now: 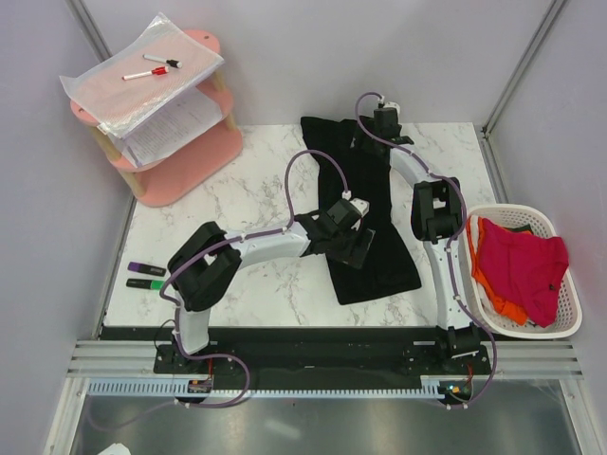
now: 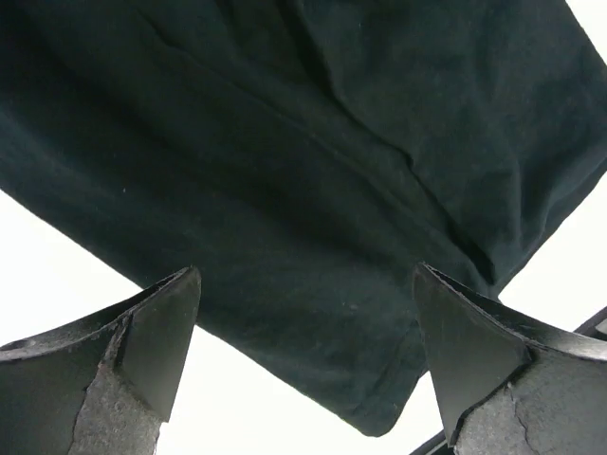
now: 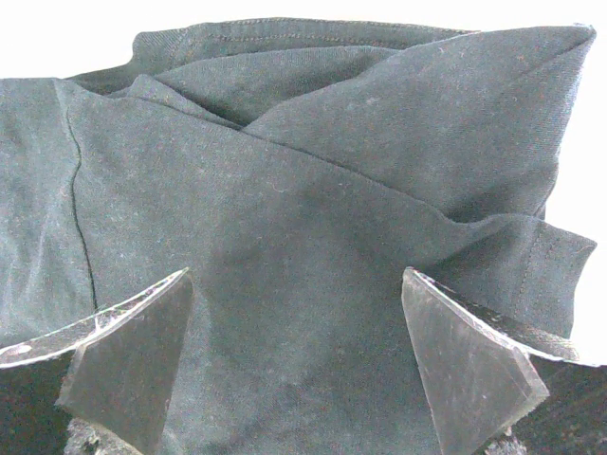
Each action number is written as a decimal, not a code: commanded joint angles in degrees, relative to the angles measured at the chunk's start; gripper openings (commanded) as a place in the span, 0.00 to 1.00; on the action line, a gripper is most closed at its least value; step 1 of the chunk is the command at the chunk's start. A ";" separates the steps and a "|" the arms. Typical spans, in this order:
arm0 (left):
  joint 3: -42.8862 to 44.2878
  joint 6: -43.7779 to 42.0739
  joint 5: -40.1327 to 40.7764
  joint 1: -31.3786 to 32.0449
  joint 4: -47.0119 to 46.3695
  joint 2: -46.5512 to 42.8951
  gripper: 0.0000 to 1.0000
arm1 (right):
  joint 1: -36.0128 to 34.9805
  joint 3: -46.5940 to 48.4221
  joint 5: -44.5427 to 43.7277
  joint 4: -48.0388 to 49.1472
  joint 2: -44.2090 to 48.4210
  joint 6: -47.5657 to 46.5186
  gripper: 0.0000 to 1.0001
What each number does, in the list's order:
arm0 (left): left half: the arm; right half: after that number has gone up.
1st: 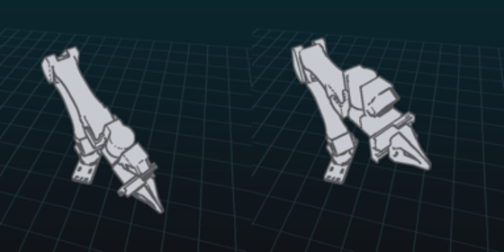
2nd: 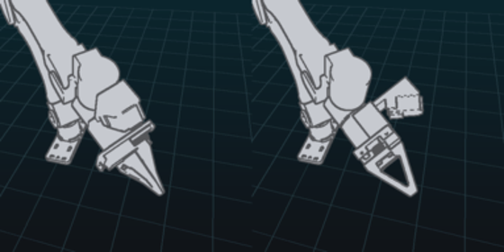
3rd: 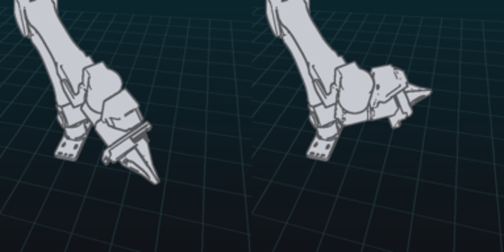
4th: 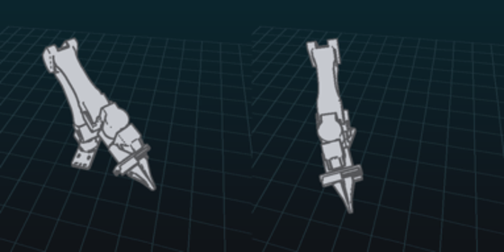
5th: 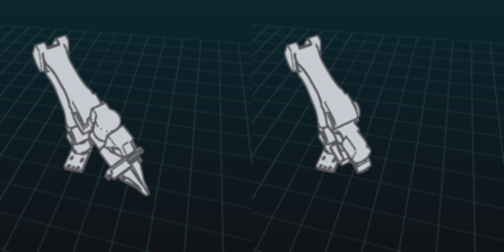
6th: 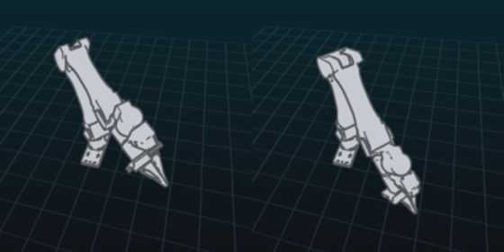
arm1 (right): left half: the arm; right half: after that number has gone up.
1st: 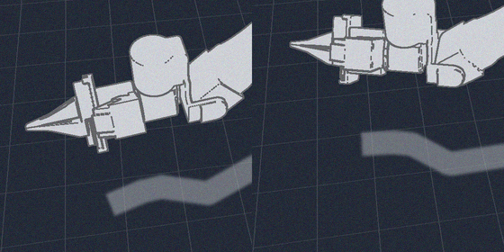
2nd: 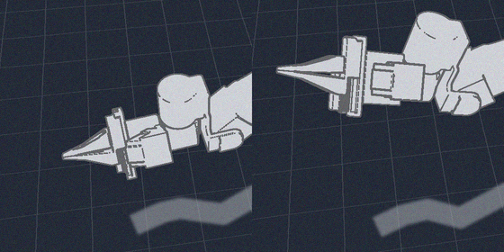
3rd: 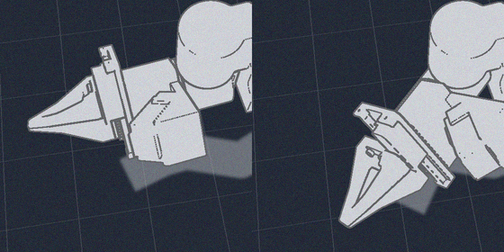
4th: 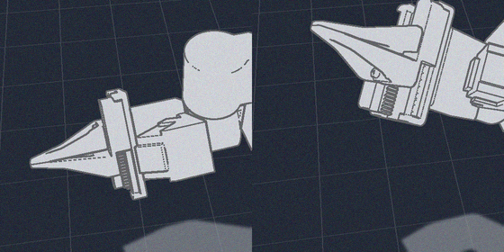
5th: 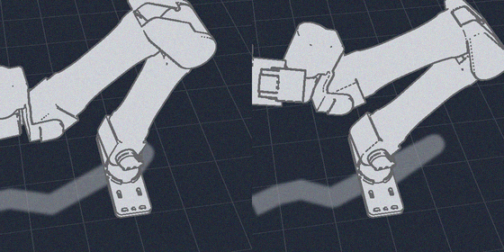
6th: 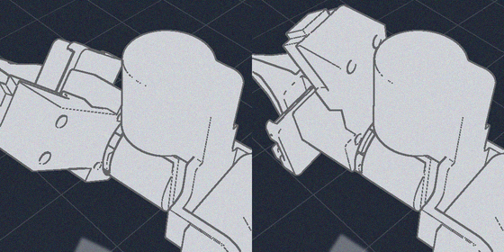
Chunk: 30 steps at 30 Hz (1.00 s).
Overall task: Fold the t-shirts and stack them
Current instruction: Rotate the tshirt 80 degrees
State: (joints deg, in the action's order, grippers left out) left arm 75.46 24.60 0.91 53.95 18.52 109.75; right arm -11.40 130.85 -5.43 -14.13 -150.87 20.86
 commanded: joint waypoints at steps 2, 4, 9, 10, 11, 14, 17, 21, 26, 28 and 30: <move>1.62 1.85 1.90 0.01 2.75 1.60 0.99 | 0.50 -1.38 0.33 -5.91 -2.59 1.73 0.98; 1.44 1.86 1.56 -0.08 2.92 2.48 0.99 | 0.59 -1.38 0.60 -5.82 -2.68 1.99 0.98; 1.53 2.38 0.06 0.01 2.75 6.78 0.99 | 0.94 -1.47 1.21 -5.82 -2.50 2.43 0.98; 1.53 2.56 0.58 0.10 2.75 7.22 0.99 | 0.94 -1.47 1.21 -5.91 -2.50 2.34 0.98; 1.44 2.65 0.94 0.01 2.75 7.66 0.99 | 1.03 -1.47 1.39 -5.91 -2.41 2.25 0.98; -0.13 3.08 1.90 0.01 2.83 7.41 0.99 | 1.20 -1.65 1.74 -5.91 -2.15 1.99 0.98; -2.77 4.14 4.01 -0.16 4.15 6.44 1.00 | 1.29 -1.73 2.96 -5.73 -1.80 1.38 0.98; -7.77 5.19 5.86 -0.60 6.26 5.56 1.00 | 1.20 -1.91 3.94 -5.64 -1.10 0.59 0.98; -14.19 7.12 8.23 -1.22 7.49 3.54 1.00 | 1.29 -2.87 5.34 -5.29 0.48 -0.12 0.98; -16.83 7.48 9.19 -1.48 7.67 1.61 1.00 | 1.29 -3.49 6.13 -4.77 1.62 -0.47 0.98; -19.02 7.83 10.43 -1.57 8.19 -0.58 1.00 | 1.20 -4.37 7.71 -4.59 3.11 -0.56 0.98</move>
State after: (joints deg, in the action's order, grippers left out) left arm 64.90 28.21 8.16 53.65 12.36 107.00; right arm -10.46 129.47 -1.39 -13.72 -149.97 20.56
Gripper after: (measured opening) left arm 0.993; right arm 0.980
